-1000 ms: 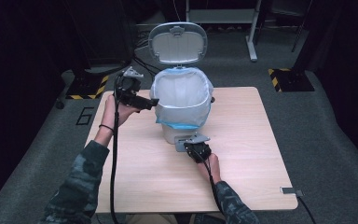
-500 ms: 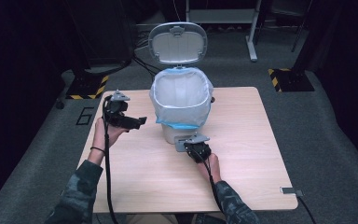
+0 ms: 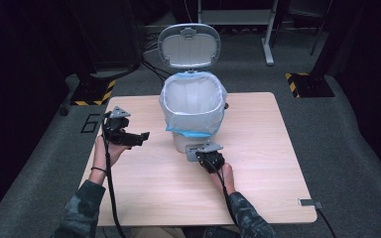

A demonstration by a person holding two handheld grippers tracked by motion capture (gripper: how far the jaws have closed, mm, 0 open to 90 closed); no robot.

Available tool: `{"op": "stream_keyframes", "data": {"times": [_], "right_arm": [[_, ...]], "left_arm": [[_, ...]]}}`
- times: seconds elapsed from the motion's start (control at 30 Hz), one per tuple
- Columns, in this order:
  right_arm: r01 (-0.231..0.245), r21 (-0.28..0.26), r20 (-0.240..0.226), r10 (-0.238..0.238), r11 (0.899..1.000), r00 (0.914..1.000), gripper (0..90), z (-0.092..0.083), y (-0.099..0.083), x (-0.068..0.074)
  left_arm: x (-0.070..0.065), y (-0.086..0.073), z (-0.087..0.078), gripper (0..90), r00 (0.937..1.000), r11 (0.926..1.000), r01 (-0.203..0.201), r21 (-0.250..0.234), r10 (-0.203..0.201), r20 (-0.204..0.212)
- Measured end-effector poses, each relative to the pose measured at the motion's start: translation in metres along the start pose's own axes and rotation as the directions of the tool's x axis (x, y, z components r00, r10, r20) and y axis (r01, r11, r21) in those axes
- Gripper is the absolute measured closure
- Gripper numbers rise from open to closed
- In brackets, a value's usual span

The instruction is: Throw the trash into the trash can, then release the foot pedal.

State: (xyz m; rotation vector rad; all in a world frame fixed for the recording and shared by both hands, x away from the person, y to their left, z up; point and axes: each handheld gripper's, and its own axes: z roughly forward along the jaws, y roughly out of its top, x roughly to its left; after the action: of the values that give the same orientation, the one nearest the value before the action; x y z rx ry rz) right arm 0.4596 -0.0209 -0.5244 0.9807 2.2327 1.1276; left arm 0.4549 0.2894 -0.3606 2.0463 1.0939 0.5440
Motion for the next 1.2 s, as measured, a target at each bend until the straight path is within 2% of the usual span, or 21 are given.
{"op": "stream_keyframes", "data": {"times": [0.17,0.2,0.23,0.27,0.3,0.4,0.43,0.5,0.53,0.57,0.6,0.7,0.73,0.77,0.8,0.83,0.97,1.0,1.03,1.07,1.2], "right_arm": [[-0.009,0.003,0.0,0.009,1.0,1.0,90.0,0.0,0.0,0.001],[-0.036,0.001,0.005,0.036,0.999,0.9993,56.3,-0.002,0.0,-0.003],[-0.036,0.001,0.005,0.036,0.999,0.9993,56.3,-0.002,0.0,-0.003],[-0.06,0.031,-0.033,0.061,0.998,0.9976,40.5,-0.007,0.001,-0.006],[-0.048,0.038,-0.032,0.05,0.998,0.9982,36.0,-0.012,0.001,-0.006],[-0.06,0.03,-0.054,0.062,0.998,0.9966,22.2,-0.033,0.001,-0.007],[-0.06,0.03,-0.054,0.062,0.998,0.9966,22.2,-0.033,0.001,-0.007],[-0.081,0.037,-0.067,0.083,0.996,0.9943,17.0,-0.047,-0.003,-0.009],[-0.09,0.044,-0.064,0.093,0.995,0.9936,14.2,-0.061,-0.01,-0.013],[-0.09,0.044,-0.064,0.093,0.995,0.9936,14.2,-0.061,-0.01,-0.013],[-0.101,0.049,-0.049,0.104,0.994,0.9934,12.1,-0.074,-0.019,-0.018],[-0.117,0.045,-0.012,0.117,0.992,0.993,10.2,-0.094,-0.032,-0.028],[-0.117,0.045,-0.012,0.117,0.992,0.993,10.2,-0.094,-0.032,-0.028],[-0.125,0.046,0.015,0.124,0.991,0.9921,9.6,-0.107,-0.041,-0.036],[-0.128,0.044,0.031,0.127,0.991,0.9914,9.3,-0.112,-0.045,-0.04],[-0.136,0.051,0.049,0.133,0.989,0.9899,9.2,-0.118,-0.05,-0.044],[-0.171,0.082,0.117,0.161,0.982,0.9801,8.5,-0.132,-0.072,-0.061],[-0.171,0.082,0.117,0.161,0.982,0.9801,8.5,-0.132,-0.072,-0.061],[-0.193,0.096,0.15,0.177,0.977,0.9726,8.4,-0.137,-0.084,-0.07],[-0.189,0.106,0.161,0.171,0.976,0.9721,8.4,-0.139,-0.088,-0.073],[-0.214,0.135,0.21,0.183,0.968,0.9605,8.4,-0.141,-0.103,-0.084]], "left_arm": [[0.001,-0.011,0.002,5.8,0.9999,0.9999,0.015,0.006,-0.015,0.003],[0.001,-0.012,0.001,5.5,0.9999,0.9999,0.011,0.004,-0.011,0.002],[0.001,-0.013,0.0,5.5,0.9997,0.9997,0.023,0.0,-0.023,0.007],[0.0,-0.017,-0.001,5.5,0.9998,0.9997,0.021,-0.011,-0.021,-0.001],[0.0,-0.02,-0.001,5.5,0.9997,0.9995,0.025,-0.017,-0.025,-0.005],[-0.002,-0.03,-0.001,5.4,0.9993,0.9991,0.037,-0.018,-0.037,-0.001],[-0.002,-0.03,-0.001,5.5,0.9993,0.9991,0.037,-0.018,-0.037,-0.001],[-0.005,-0.039,0.0,5.4,0.9994,0.9993,0.035,-0.013,-0.035,-0.008],[-0.006,-0.043,0.0,5.4,0.9991,0.999,0.042,-0.014,-0.042,-0.006],[-0.007,-0.048,0.001,5.4,0.9989,0.9989,0.045,-0.014,-0.046,-0.007],[-0.009,-0.06,0.003,5.4,0.9982,0.9982,0.058,-0.012,-0.058,-0.014],[-0.011,-0.081,0.007,5.3,0.9965,0.9967,0.081,-0.004,-0.081,-0.016],[-0.011,-0.081,0.007,5.3,0.9965,0.9967,0.081,-0.004,-0.081,-0.016],[-0.012,-0.096,0.01,5.2,0.9954,0.9958,0.092,0.003,-0.092,-0.029],[-0.012,-0.096,0.01,5.2,0.9954,0.9958,0.092,0.003,-0.092,-0.029],[-0.013,-0.111,0.015,5.1,0.9935,0.9938,0.11,0.012,-0.11,-0.03],[-0.013,-0.142,0.027,4.4,0.9899,0.9903,0.132,0.045,-0.129,-0.059],[-0.013,-0.142,0.027,4.3,0.9899,0.9903,0.132,0.045,-0.129,-0.059],[-0.012,-0.155,0.033,4.3,0.9863,0.9869,0.15,0.059,-0.145,-0.077],[-0.012,-0.161,0.036,4.1,0.9851,0.9859,0.155,0.063,-0.149,-0.085],[-0.012,-0.175,0.045,3.3,0.9824,0.9857,0.153,0.071,-0.144,-0.119]]}}
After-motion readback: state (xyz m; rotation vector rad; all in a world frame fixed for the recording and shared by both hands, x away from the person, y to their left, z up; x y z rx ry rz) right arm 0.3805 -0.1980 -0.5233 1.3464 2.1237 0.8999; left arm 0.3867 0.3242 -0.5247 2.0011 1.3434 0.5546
